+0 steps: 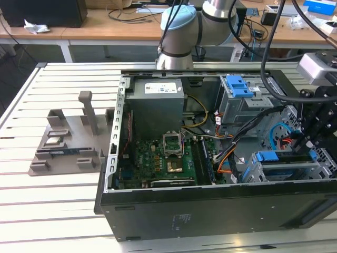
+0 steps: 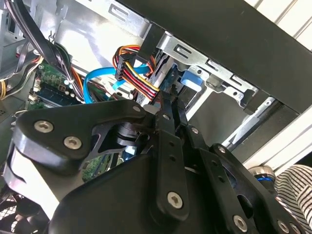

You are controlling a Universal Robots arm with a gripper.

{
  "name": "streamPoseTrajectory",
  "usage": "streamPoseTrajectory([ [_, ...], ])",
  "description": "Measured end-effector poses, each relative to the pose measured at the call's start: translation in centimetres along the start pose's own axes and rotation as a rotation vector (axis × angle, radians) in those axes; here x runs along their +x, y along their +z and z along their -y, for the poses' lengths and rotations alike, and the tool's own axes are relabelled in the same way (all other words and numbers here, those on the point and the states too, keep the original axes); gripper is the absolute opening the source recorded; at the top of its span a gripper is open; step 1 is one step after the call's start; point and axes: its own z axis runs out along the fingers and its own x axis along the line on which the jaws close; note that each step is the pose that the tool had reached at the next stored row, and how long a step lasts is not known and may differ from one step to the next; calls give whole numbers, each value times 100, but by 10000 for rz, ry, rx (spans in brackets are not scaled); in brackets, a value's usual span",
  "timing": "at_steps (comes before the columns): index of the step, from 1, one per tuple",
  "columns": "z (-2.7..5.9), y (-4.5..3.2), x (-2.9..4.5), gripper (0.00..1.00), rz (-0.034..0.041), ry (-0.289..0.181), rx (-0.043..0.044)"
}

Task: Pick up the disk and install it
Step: 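Insert the first disk wire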

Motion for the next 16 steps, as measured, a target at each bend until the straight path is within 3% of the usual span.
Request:
streamPoseTrajectory([
  [16, 4, 61, -1, 18, 8, 37, -2],
])
